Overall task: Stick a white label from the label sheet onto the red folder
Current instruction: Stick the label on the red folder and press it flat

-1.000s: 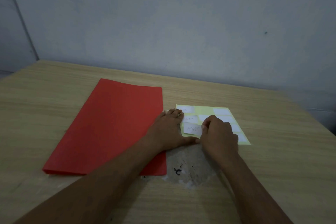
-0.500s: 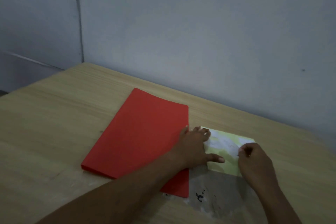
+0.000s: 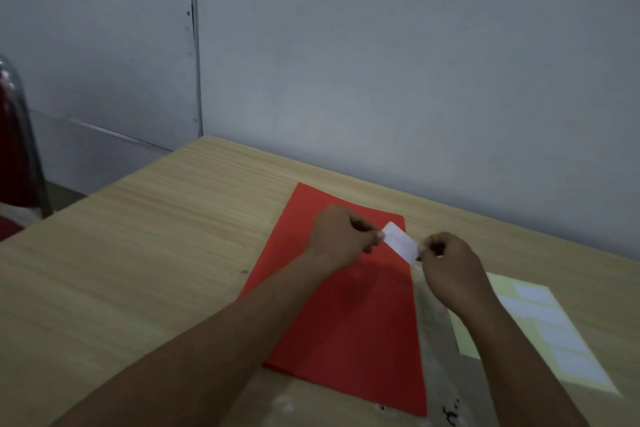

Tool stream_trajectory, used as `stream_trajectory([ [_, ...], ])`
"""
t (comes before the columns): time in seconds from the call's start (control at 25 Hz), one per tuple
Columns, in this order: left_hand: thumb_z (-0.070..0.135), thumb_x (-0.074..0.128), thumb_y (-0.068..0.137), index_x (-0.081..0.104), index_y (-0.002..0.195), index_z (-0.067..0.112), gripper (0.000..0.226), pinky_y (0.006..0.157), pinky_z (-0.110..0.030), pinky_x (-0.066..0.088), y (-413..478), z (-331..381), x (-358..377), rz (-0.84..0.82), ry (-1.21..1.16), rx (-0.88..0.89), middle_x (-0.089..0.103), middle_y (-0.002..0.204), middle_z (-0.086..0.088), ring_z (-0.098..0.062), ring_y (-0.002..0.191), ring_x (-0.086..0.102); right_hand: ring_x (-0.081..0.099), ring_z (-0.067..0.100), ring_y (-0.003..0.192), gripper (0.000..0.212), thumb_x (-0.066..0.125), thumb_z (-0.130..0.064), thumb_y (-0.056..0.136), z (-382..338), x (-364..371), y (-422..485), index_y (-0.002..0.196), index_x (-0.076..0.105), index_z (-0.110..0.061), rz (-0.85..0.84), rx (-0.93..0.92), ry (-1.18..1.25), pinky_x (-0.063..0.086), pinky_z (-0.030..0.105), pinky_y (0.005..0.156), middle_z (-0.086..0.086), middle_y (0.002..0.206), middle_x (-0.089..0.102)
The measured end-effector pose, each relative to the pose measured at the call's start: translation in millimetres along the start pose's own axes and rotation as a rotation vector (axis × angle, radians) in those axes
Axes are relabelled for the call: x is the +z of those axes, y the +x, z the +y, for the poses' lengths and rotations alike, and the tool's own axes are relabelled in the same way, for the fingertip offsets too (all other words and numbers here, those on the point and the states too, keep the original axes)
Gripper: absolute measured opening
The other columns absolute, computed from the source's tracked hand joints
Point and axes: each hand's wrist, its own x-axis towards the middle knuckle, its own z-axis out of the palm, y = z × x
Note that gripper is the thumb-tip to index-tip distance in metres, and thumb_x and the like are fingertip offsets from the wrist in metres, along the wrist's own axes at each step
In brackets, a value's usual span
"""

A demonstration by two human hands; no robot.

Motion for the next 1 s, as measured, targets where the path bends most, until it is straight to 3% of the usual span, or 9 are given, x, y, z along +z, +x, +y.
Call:
stream_trajectory([
  [0.12, 0.02, 0.077, 0.082, 0.079, 0.082, 0.007, 0.013, 0.076, -0.027, 0.057, 10.1, -15.0, -25.8, 0.05, -0.042, -0.062, 0.077, 0.076, -0.011, -0.023, 0.074, 0.076, 0.065, 0.023, 0.088, 0.009, 0.058, -0.02, 0.092, -20.1, 30.4, 14.8, 0.091, 0.066, -0.016, -0.066, 0.005, 0.051, 0.041, 0.029, 0.072, 0.003, 0.09, 0.071],
  [0.32, 0.024, 0.072, 0.077, 0.074, 0.064, 0.019, 0.013, 0.07, -0.024, 0.051, 23.7, -30.1, -51.5, 0.177, 0.133, -0.113, 0.075, 0.07, 0.002, -0.013, 0.071, 0.071, 0.069, 0.024, 0.084, 0.01, 0.062, -0.013, 0.089, -47.1, 65.2, 31.7, 0.086, 0.062, -0.022, -0.042, -0.02, 0.213, 0.049, 0.03, 0.072, 0.002, 0.084, 0.07],
  [0.48, 0.028, 0.07, 0.072, 0.074, 0.064, 0.023, 0.01, 0.066, -0.022, 0.043, 36.1, -40.4, -66.6, 0.289, 0.195, -0.165, 0.075, 0.073, 0.005, -0.011, 0.073, 0.067, 0.069, 0.03, 0.074, 0.022, 0.058, -0.002, 0.082, -65.9, 87.7, 40.2, 0.081, 0.066, -0.022, -0.042, -0.016, 0.345, 0.059, 0.046, 0.071, 0.006, 0.077, 0.07],
  [0.6, 0.031, 0.068, 0.071, 0.077, 0.068, 0.023, 0.012, 0.063, -0.025, 0.045, 44.2, -51.5, -75.5, 0.308, 0.202, -0.204, 0.074, 0.073, 0.007, -0.011, 0.074, 0.067, 0.068, 0.019, 0.068, 0.026, 0.059, -0.002, 0.079, -74.1, 106.0, 44.0, 0.072, 0.072, -0.023, -0.034, -0.024, 0.376, 0.054, 0.033, 0.063, -0.004, 0.075, 0.072],
  [0.76, 0.033, 0.068, 0.07, 0.078, 0.07, 0.022, 0.015, 0.063, -0.027, 0.05, 48.4, -66.1, -82.1, 0.327, 0.209, -0.243, 0.073, 0.07, 0.006, -0.012, 0.073, 0.068, 0.062, -0.001, 0.07, 0.015, 0.066, -0.009, 0.081, -79.3, 127.2, 45.3, 0.082, 0.079, -0.017, 0.003, -0.02, 0.357, 0.041, 0.006, 0.06, -0.007, 0.082, 0.073],
  [1.0, 0.032, 0.07, 0.069, 0.076, 0.074, 0.023, 0.012, 0.061, -0.024, 0.044, 50.2, -79.0, -81.9, 0.369, 0.232, -0.23, 0.072, 0.077, 0.009, -0.009, 0.074, 0.066, 0.068, 0.009, 0.084, 0.011, 0.073, -0.013, 0.082, -76.5, 147.8, 45.0, 0.089, 0.081, -0.015, 0.008, 0.003, 0.364, 0.047, 0.02, 0.078, -0.001, 0.092, 0.077],
])
